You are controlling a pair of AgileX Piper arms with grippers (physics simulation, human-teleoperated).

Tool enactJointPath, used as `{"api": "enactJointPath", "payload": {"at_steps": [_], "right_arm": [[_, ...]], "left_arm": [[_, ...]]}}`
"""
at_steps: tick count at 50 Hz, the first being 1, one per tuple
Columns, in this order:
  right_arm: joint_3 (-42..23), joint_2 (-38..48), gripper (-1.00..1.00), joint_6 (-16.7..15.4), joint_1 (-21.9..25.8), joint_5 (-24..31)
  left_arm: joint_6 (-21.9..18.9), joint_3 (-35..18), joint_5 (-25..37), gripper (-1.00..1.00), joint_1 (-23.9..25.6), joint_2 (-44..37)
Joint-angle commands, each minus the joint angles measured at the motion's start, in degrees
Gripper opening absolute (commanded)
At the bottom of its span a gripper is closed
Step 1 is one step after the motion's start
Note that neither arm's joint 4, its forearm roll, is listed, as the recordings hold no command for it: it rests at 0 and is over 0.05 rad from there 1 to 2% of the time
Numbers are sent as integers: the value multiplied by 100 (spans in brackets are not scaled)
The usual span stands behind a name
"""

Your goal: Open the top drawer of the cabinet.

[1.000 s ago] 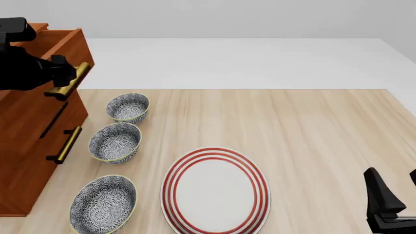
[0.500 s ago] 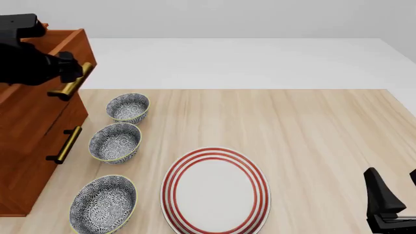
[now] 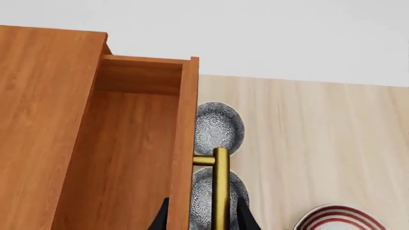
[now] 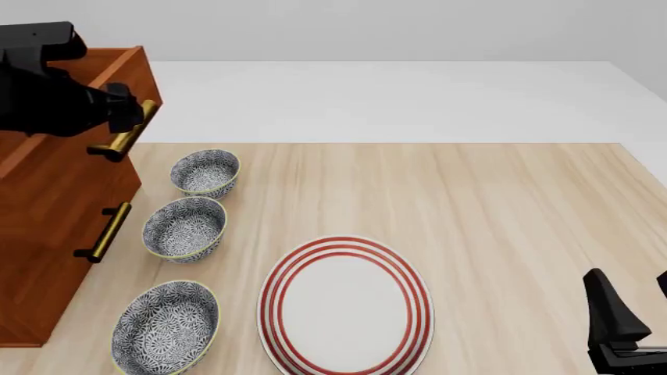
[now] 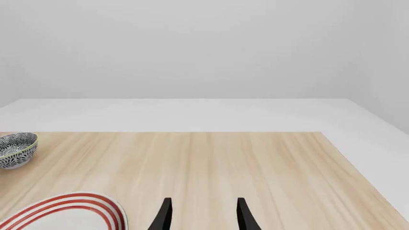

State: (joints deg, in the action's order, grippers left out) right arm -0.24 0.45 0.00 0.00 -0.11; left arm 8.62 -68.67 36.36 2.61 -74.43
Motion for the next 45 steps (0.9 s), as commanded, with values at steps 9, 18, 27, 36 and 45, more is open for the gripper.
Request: {"api": "enactJointPath", "payload": {"at_steps": [9, 18, 27, 36, 45], "right_arm": [[0, 0, 100, 0, 1, 0], [0, 0, 100, -1, -1, 0], [0, 0, 100, 0, 0, 0], [0, 0, 100, 0, 1, 0], [0, 1, 100, 0, 0, 0]], "left_arm": [[-86, 428, 74, 100, 358, -640], [0, 569, 37, 100, 563, -552], [49, 590, 76, 100, 665, -485], [208, 643, 71, 100, 795, -435], [196, 628, 94, 100, 816, -419]]}}
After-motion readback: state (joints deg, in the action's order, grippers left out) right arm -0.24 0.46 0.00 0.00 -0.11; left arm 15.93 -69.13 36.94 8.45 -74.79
